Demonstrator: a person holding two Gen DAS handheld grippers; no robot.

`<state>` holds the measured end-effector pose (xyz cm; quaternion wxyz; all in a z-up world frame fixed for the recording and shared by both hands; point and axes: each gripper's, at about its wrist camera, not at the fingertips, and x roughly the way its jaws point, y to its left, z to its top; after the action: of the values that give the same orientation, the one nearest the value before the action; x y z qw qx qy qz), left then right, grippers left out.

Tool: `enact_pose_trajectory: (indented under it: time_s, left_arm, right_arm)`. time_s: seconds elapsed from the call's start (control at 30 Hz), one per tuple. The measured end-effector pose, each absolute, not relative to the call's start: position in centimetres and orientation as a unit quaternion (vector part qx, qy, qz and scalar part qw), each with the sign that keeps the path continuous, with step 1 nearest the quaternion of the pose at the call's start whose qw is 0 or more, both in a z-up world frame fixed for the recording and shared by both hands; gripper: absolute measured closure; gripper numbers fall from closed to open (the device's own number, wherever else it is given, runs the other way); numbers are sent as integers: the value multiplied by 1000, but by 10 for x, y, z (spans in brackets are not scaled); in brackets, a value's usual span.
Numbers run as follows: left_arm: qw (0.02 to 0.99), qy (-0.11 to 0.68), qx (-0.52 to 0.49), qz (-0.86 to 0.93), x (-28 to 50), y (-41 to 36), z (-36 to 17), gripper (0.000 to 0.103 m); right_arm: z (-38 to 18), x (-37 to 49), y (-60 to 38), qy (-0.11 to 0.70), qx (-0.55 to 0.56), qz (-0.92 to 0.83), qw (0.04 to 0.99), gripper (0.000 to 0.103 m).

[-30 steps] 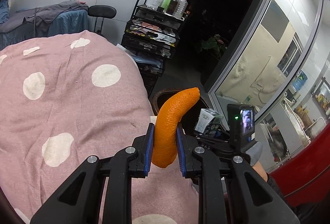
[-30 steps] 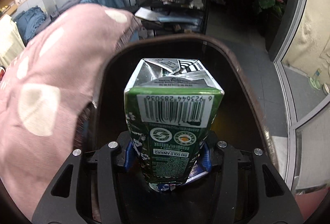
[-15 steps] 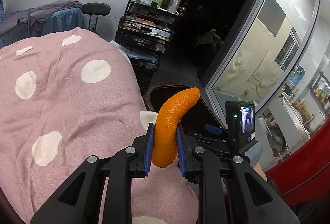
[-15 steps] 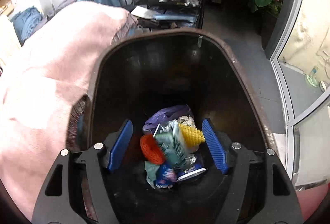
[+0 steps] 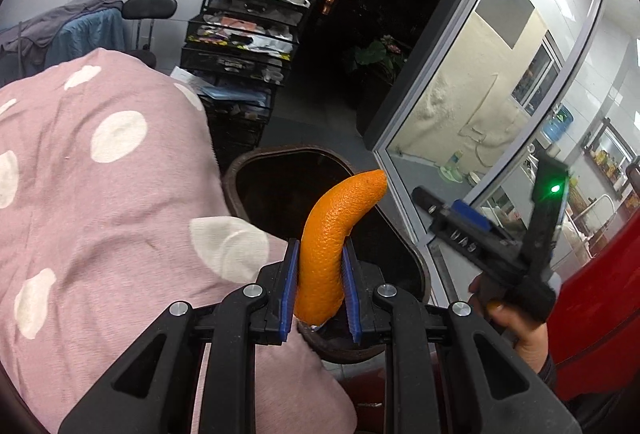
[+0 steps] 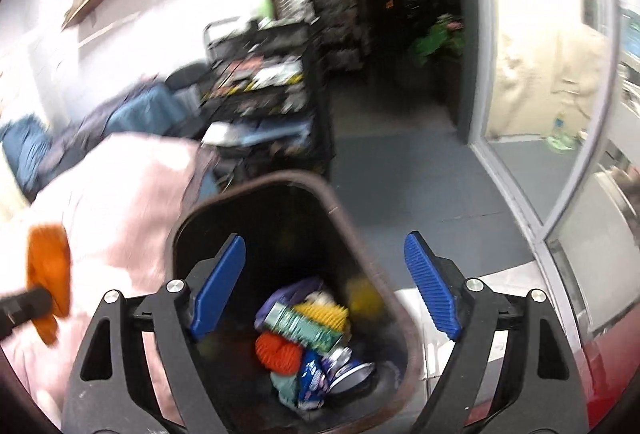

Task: Collect trash
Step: 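Lower the orange peel into the bin and open the left tool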

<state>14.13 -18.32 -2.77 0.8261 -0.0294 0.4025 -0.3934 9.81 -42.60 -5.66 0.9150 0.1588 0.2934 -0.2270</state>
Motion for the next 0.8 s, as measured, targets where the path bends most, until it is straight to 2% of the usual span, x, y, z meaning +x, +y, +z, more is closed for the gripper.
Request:
enact_pose_trajectory:
  time_s: [0.2,0.8]
  left_arm:
    - [808,428,-17,-405,147,-212,-39,82]
    - [778,494,54,-384,154,-263,-82,80]
  right_arm:
    - [-40,78,-452,262,188,-260,910,21]
    - [-27,62,-467,251,211,-256,910,15]
